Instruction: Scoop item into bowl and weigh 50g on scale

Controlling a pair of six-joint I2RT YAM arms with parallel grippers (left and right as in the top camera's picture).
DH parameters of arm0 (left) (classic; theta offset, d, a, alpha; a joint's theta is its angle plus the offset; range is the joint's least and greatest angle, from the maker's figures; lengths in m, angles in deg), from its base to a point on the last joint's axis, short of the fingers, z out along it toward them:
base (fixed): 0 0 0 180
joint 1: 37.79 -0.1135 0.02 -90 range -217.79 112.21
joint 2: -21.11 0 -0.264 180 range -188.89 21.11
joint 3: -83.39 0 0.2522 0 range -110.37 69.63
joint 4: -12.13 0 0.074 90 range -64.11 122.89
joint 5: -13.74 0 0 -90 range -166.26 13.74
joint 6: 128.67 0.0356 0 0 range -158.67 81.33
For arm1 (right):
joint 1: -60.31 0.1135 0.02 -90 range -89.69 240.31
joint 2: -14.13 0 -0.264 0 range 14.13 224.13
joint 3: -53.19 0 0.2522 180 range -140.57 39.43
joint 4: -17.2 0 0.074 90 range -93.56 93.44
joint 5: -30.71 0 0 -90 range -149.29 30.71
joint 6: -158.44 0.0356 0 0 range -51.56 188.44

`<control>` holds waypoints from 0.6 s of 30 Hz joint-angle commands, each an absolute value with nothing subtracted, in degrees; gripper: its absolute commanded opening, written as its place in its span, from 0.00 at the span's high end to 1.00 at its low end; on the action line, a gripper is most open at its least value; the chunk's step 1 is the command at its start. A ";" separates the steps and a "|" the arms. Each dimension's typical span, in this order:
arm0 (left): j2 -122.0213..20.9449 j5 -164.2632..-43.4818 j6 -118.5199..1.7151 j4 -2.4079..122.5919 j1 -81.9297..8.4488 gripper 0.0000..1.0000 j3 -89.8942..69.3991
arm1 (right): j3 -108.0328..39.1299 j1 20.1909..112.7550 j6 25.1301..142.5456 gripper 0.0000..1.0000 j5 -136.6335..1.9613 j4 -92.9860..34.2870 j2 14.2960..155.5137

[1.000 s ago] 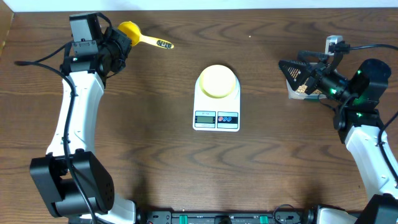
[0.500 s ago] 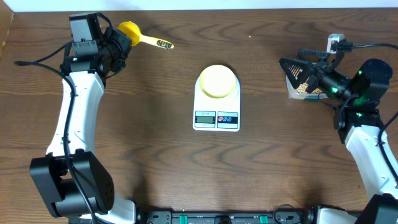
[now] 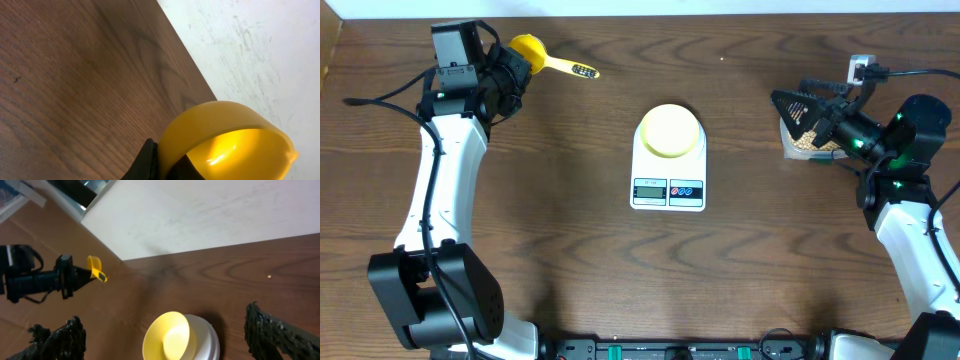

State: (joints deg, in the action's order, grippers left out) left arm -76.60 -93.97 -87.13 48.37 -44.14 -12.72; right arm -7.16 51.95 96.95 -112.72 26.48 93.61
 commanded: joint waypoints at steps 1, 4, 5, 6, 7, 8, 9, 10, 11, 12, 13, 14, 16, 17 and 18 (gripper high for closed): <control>-75.12 -93.64 -87.68 48.26 -44.34 0.92 -13.37 | -8.58 51.42 98.63 0.01 -110.19 26.88 93.66; -75.12 -93.62 -87.68 48.21 -44.34 0.92 -13.37 | -8.58 51.47 98.63 0.01 -109.79 26.88 93.66; -75.12 -93.62 -87.68 48.23 -44.34 0.93 -13.37 | -8.58 51.58 98.63 0.01 -109.79 26.88 93.66; -75.12 -93.64 -87.68 48.23 -44.34 0.92 -13.37 | -8.58 52.12 98.48 0.01 -109.66 26.88 93.68; -75.12 -93.62 -87.68 48.21 -44.34 0.92 -13.37 | -8.58 52.43 98.37 0.01 -109.36 26.88 93.83; -75.12 -93.62 -87.68 48.10 -44.34 0.93 -13.37 | -8.58 52.69 98.42 0.01 -109.09 26.90 94.03; -75.12 -93.64 -87.68 48.06 -44.34 0.92 -13.37 | -8.58 52.93 98.42 0.01 -108.90 27.16 94.38; -75.12 -93.64 -87.68 48.06 -44.34 0.92 -13.37 | -8.58 53.19 98.46 0.01 -108.94 27.75 94.82; -75.12 -93.64 -87.68 48.08 -44.34 0.92 -13.37 | -8.58 53.46 98.85 0.01 -108.98 28.36 95.43; -75.12 -93.64 -87.66 48.08 -44.34 0.92 -13.37 | -8.58 53.74 99.27 0.01 -109.03 28.93 96.06; -75.12 -93.62 -87.68 48.06 -44.34 0.92 -13.37 | -8.58 53.96 99.86 0.01 -109.40 29.74 96.87; -75.12 -93.62 -87.68 47.99 -44.34 0.93 -13.37 | -8.58 54.18 100.80 0.01 -110.23 31.01 98.07; -75.12 -93.64 -87.68 47.95 -44.34 0.92 -13.37 | -8.58 54.42 102.35 0.01 -111.61 33.08 99.82; -75.12 -93.62 -87.66 47.99 -44.34 0.92 -13.37 | -8.58 54.42 102.90 0.01 -112.50 34.35 100.72; -75.12 -93.62 -87.66 48.02 -44.34 0.92 -13.37 | -8.58 54.42 103.55 0.01 -113.20 35.64 101.55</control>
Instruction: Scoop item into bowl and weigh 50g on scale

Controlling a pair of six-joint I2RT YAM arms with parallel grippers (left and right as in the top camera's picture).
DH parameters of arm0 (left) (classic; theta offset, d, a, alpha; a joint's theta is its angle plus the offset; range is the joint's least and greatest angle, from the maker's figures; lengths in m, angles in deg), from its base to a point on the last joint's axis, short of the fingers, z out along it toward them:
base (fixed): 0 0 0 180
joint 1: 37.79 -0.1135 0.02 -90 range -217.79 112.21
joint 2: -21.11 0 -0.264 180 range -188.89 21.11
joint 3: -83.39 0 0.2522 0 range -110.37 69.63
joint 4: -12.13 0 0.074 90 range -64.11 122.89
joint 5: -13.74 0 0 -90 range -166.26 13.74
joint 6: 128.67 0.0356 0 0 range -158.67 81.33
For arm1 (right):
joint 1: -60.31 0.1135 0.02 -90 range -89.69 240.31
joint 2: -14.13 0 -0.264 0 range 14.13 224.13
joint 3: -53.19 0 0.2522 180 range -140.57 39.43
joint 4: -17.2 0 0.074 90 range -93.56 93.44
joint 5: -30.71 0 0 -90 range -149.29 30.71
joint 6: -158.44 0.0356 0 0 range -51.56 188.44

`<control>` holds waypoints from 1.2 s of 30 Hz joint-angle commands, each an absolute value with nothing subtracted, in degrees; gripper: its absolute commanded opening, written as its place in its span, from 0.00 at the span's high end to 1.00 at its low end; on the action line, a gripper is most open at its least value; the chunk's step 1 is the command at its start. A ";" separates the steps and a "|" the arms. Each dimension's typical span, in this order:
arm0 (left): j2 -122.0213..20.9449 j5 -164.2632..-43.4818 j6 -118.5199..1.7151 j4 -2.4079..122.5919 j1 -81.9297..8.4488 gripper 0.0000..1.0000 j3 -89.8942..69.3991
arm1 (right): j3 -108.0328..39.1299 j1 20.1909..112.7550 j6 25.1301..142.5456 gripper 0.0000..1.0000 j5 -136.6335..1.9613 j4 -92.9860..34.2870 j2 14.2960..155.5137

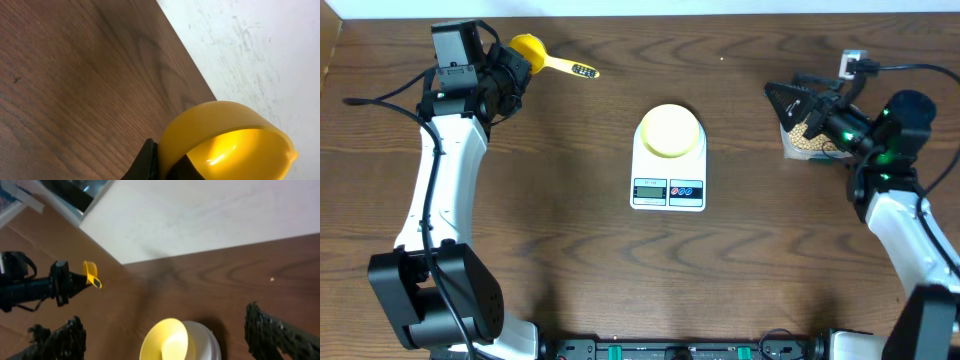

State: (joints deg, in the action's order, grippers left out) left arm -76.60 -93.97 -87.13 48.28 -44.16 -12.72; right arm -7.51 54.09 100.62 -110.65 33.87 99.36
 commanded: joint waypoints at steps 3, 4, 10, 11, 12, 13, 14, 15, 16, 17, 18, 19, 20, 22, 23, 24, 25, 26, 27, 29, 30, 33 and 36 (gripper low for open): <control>-75.12 -93.62 -87.68 48.02 -44.34 0.93 -13.37 | -8.58 54.42 107.05 0.01 -114.51 41.17 104.30; -75.12 -93.64 -87.66 48.06 -44.34 0.92 -13.37 | -8.58 54.42 107.92 0.01 -115.13 43.53 105.29; -75.12 -93.62 -87.68 48.04 -44.34 0.92 -13.37 | -9.11 55.88 111.29 0.01 -116.07 49.06 109.31; -75.12 -93.62 -87.66 48.04 -44.34 0.93 -13.37 | -9.48 56.32 111.25 0.01 -116.28 49.08 109.88; -75.12 -93.62 -87.66 48.02 -44.34 0.93 -13.37 | -9.92 56.71 111.27 0.01 -116.28 49.08 110.44; -75.12 -93.62 -87.66 48.02 -44.34 0.92 -13.37 | -10.42 57.11 111.27 0.01 -116.33 49.06 110.97; -75.12 -93.62 -87.68 48.02 -44.34 0.92 -13.37 | -10.99 57.52 111.25 0.01 -116.48 49.08 111.47; -75.12 -93.62 -87.68 48.04 -44.34 0.92 -13.37 | -12.23 58.37 111.25 0.01 -116.72 49.04 112.41; -75.12 -93.62 -87.68 48.02 -44.34 0.92 -13.37 | -13.04 58.90 111.22 0.01 -116.87 49.04 112.94; -75.12 -93.62 -87.66 47.99 -44.34 0.93 -13.37 | -13.72 59.25 111.22 0.01 -116.90 49.04 113.48; -75.12 -93.62 -87.68 47.99 -44.34 0.92 -13.37 | -14.57 59.60 111.25 0.01 -116.96 49.04 114.05; -75.12 -93.62 -87.68 47.99 -44.34 0.92 -13.37 | -15.14 59.86 111.25 0.01 -117.03 49.02 114.55; -75.12 -93.62 -87.66 48.04 -44.34 0.92 -13.37 | -15.75 60.08 111.25 0.01 -117.18 49.02 114.97; -75.12 -93.64 -87.66 48.04 -44.34 0.93 -13.37 | -16.80 60.54 111.25 0.01 -117.60 48.95 115.82; -75.12 -93.62 -87.66 48.02 -44.34 0.92 -13.37 | -17.15 60.71 111.22 0.01 -117.64 48.91 116.19; -75.12 -93.64 -87.66 47.99 -44.34 0.92 -13.37 | -17.72 60.91 111.27 0.01 -117.88 48.87 116.56; -75.12 -93.64 -87.66 47.99 -44.34 0.93 -13.37 | -18.14 61.13 111.25 0.01 -117.99 48.89 116.94; -75.12 -93.62 -87.68 48.02 -44.34 0.92 -13.37 | -18.64 61.39 111.25 0.01 -118.19 48.91 117.24; -75.12 -93.62 -87.68 48.02 -44.34 0.92 -13.37 | -19.40 62.03 111.25 0.01 -118.16 48.89 117.77; -75.12 -93.64 -87.68 47.99 -44.34 0.92 -13.37 | -20.36 63.07 111.25 0.01 -118.19 48.87 118.36; -75.12 -93.64 -87.68 48.04 -44.34 0.92 -13.37 | -20.61 63.69 111.22 0.01 -118.12 48.87 118.40; -75.12 -93.64 -87.68 48.02 -44.34 0.92 -13.37 | -20.63 64.12 111.22 0.01 -117.27 48.84 118.40; -75.12 -93.64 -87.68 48.02 -44.34 0.92 -13.37 | -20.76 64.56 111.25 0.01 -116.63 48.87 118.40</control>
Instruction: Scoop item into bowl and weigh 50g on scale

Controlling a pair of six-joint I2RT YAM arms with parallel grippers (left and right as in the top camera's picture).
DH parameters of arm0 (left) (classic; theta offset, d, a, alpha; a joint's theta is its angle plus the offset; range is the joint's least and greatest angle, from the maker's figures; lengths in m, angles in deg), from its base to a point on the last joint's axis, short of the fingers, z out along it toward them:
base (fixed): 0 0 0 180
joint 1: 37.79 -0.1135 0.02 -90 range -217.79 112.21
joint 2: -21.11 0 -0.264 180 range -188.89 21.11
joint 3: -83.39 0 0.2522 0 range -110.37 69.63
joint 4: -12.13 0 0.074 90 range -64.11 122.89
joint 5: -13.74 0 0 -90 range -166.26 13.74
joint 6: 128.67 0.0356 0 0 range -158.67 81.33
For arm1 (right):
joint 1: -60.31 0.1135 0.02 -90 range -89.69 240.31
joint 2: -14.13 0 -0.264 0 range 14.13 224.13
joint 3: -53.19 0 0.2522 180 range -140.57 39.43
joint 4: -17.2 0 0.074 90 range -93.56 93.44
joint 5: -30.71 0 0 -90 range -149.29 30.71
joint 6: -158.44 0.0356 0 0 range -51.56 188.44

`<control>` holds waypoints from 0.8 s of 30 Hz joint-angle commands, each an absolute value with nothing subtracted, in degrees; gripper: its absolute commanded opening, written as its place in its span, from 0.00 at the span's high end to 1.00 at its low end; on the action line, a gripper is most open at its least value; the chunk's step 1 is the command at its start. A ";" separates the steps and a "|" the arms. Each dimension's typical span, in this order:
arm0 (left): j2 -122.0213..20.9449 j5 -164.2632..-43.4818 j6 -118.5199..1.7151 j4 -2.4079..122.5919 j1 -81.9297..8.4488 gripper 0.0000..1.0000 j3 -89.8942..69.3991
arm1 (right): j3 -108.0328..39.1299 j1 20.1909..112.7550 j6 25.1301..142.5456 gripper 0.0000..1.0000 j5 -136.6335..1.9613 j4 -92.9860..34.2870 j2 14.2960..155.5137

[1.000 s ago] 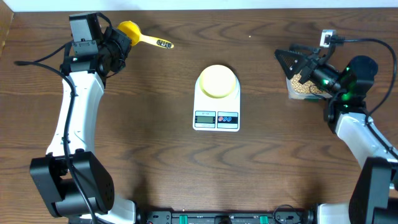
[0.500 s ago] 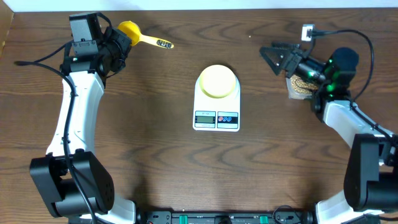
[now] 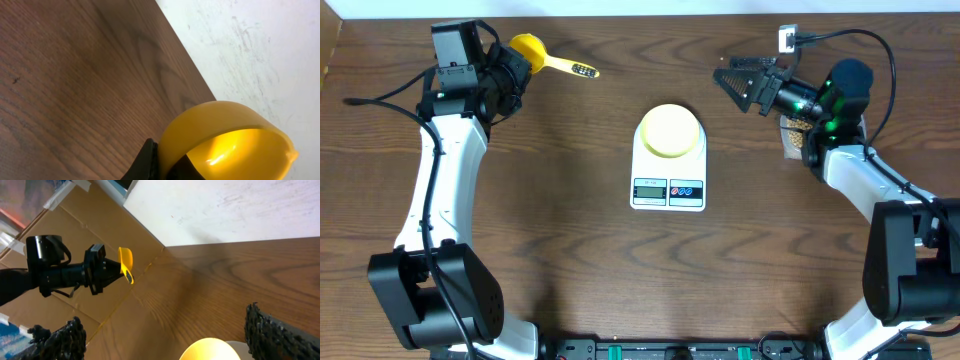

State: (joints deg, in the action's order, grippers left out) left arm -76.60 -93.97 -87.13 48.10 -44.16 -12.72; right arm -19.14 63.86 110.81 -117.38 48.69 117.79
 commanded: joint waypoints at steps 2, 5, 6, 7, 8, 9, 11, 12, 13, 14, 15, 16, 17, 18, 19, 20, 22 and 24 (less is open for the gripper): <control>-75.12 -93.64 -87.68 47.99 -44.34 0.92 -13.37 | -21.11 65.00 111.25 0.01 -116.63 48.84 118.40; -75.12 -93.64 -87.68 48.04 -44.34 0.92 -13.37 | -21.59 65.26 111.22 0.01 -116.66 48.43 118.40; -75.12 -93.64 -87.66 48.04 -44.34 0.92 -13.37 | -21.74 65.30 111.16 0.01 -116.66 48.30 118.40; -75.12 -93.64 -87.66 48.02 -44.34 0.93 -13.37 | -21.83 65.33 111.03 0.01 -116.66 48.28 118.40; -75.12 -93.62 -87.66 48.02 -44.34 0.92 -13.37 | -21.96 65.30 111.03 0.01 -116.66 48.23 118.40; -75.12 -93.64 -87.66 48.04 -44.34 0.92 -13.37 | -22.09 65.30 111.03 0.01 -116.74 48.21 118.40; -75.12 -93.64 -87.66 48.04 -44.34 0.92 -13.37 | -22.42 65.39 111.03 0.01 -116.90 48.14 118.40; -75.12 -93.64 -87.66 48.04 -44.34 0.92 -13.37 | -22.51 65.41 111.03 0.01 -116.87 48.08 118.40; -75.12 -93.64 -87.66 48.04 -44.34 0.92 -13.37 | -22.62 65.50 110.98 0.01 -116.85 47.97 118.40; -75.12 -93.64 -87.66 48.04 -44.34 0.92 -13.37 | -22.77 65.52 111.01 0.01 -116.92 47.93 118.40; -75.12 -93.64 -87.66 48.04 -44.34 0.92 -13.37 | -22.86 65.57 111.01 0.01 -116.92 47.73 118.40; -75.12 -93.64 -87.66 48.04 -44.34 0.92 -13.37 | -22.90 65.57 111.01 0.01 -117.14 47.75 118.40; -75.12 -93.64 -87.66 48.04 -44.34 0.92 -13.37 | -22.99 65.57 110.98 0.01 -117.40 47.62 118.40; -75.12 -93.64 -87.68 48.02 -44.34 0.92 -13.37 | -23.10 65.57 110.83 0.01 -117.44 47.34 118.40; -75.12 -93.64 -87.68 48.02 -44.34 0.92 -13.37 | -23.21 65.57 110.57 0.01 -117.79 47.34 118.40; -75.12 -93.64 -87.66 48.04 -44.34 0.92 -13.37 | -23.29 65.57 110.55 0.01 -117.99 47.34 118.40; -75.12 -93.64 -87.66 48.04 -44.34 0.93 -13.37 | -23.53 65.63 110.55 0.01 -118.40 47.31 118.40; -75.12 -93.64 -87.68 48.04 -44.34 0.93 -13.37 | -23.58 65.68 110.57 0.01 -118.40 47.34 118.40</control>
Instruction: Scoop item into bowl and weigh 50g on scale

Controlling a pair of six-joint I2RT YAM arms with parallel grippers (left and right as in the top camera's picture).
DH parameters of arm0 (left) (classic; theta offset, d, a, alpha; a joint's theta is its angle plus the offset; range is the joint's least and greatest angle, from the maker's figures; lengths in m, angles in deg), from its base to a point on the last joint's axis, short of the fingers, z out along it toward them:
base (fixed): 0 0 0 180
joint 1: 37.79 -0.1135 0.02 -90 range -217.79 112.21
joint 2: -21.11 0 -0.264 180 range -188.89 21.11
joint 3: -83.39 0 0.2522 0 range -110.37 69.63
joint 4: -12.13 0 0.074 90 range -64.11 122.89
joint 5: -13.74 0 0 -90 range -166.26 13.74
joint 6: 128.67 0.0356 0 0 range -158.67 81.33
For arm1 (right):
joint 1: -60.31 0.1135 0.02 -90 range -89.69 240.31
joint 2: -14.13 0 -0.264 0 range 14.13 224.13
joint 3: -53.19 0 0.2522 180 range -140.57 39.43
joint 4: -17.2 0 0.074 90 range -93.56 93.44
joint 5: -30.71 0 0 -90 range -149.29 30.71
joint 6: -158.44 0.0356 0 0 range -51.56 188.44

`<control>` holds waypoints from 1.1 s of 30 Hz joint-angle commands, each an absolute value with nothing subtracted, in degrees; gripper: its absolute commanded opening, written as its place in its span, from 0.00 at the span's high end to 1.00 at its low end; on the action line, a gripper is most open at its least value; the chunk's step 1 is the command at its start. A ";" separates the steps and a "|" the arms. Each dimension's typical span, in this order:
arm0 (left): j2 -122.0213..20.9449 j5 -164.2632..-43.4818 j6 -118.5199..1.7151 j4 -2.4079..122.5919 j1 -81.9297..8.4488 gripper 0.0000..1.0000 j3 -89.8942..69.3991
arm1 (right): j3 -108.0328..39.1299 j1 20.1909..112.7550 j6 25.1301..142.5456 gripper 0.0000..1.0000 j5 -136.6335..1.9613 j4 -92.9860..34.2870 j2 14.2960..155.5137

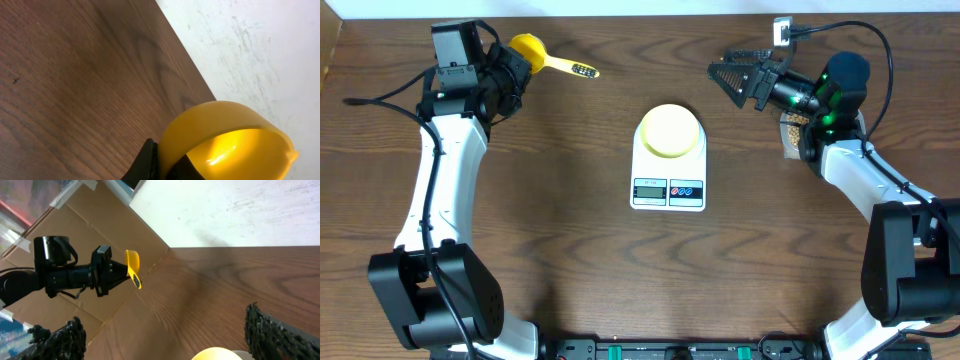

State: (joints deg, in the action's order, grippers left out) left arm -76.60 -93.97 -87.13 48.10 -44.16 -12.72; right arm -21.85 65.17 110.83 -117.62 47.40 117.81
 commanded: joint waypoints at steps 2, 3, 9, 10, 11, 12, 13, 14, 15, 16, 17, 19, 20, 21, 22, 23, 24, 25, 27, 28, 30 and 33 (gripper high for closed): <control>-75.12 -93.64 -87.68 48.06 -44.34 0.93 -13.37 | -23.58 65.68 110.55 0.01 -118.40 47.34 118.42; -75.12 -93.64 -87.68 48.08 -44.34 0.92 -13.37 | -23.58 65.68 110.55 0.01 -118.40 47.31 118.42; -75.12 -93.64 -87.66 48.06 -43.79 0.92 -13.37 | -23.58 65.68 110.37 0.01 -118.40 47.34 118.42; -75.12 -93.64 -87.68 48.04 -43.70 0.92 -13.37 | -23.58 65.68 110.37 0.01 -118.40 47.34 118.42; -75.12 -93.62 -87.66 48.04 -43.44 0.92 -13.37 | -23.58 65.68 110.37 0.01 -118.40 47.34 118.42; -75.12 -93.62 -87.66 48.04 -43.44 0.92 -13.37 | -23.58 65.68 110.35 0.01 -118.40 47.34 118.42; -75.12 -93.62 -87.66 48.04 -43.44 0.92 -13.37 | -23.58 65.68 110.11 0.01 -118.43 47.31 118.42; -75.12 -93.62 -87.66 48.04 -43.44 0.92 -13.37 | -23.58 65.68 109.91 0.01 -118.40 47.31 118.42; -75.12 -93.62 -87.66 48.04 -43.44 0.92 -13.37 | -23.58 65.68 109.89 0.01 -118.38 47.31 118.42; -75.12 -93.62 -87.66 48.02 -43.44 0.92 -13.37 | -23.58 65.68 109.91 0.01 -118.38 47.31 118.42; -75.12 -93.62 -87.68 48.02 -43.44 0.92 -13.37 | -23.58 65.68 109.80 0.01 -118.43 47.31 118.42; -75.12 -93.62 -87.66 48.04 -43.44 0.92 -13.37 | -23.58 65.65 107.92 0.01 -119.48 47.36 118.42; -75.12 -93.62 -87.66 48.06 -43.44 0.93 -13.37 | -23.58 65.68 106.85 0.01 -119.72 47.36 118.42; -75.12 -93.62 -87.66 48.06 -43.44 0.93 -13.37 | -23.58 65.68 106.42 0.01 -119.67 47.38 118.42; -75.12 -93.62 -87.68 48.06 -43.44 0.92 -13.37 | -23.58 65.65 105.74 0.01 -119.63 47.40 118.42; -75.12 -93.64 -87.66 48.06 -43.44 0.93 -13.37 | -23.58 65.65 105.59 0.01 -119.37 47.40 118.42; -75.12 -93.64 -87.66 48.08 -43.44 0.92 -13.37 | -23.58 65.61 105.63 0.01 -119.26 47.38 118.42; -75.12 -93.64 -87.66 48.08 -43.44 0.92 -13.37 | -23.58 65.61 105.61 0.01 -119.30 47.36 118.42; -75.12 -93.64 -87.66 48.06 -43.44 0.92 -13.37 | -23.56 65.61 105.61 0.01 -119.26 47.25 118.42; -75.12 -93.64 -87.66 48.06 -43.44 0.92 -13.37 | -23.56 65.61 105.63 0.01 -119.30 47.10 118.42; -75.12 -93.62 -87.66 48.02 -43.44 0.92 -13.37 | -23.56 65.61 105.65 0.01 -118.45 47.66 118.42; -75.12 -93.64 -87.68 48.04 -43.44 0.92 -13.37 | -23.56 65.98 105.61 0.01 -116.13 47.55 118.42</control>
State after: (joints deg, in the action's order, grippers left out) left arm -76.60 -93.97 -87.13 48.10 -43.57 -12.72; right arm -22.40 65.22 106.79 -118.25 47.42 117.81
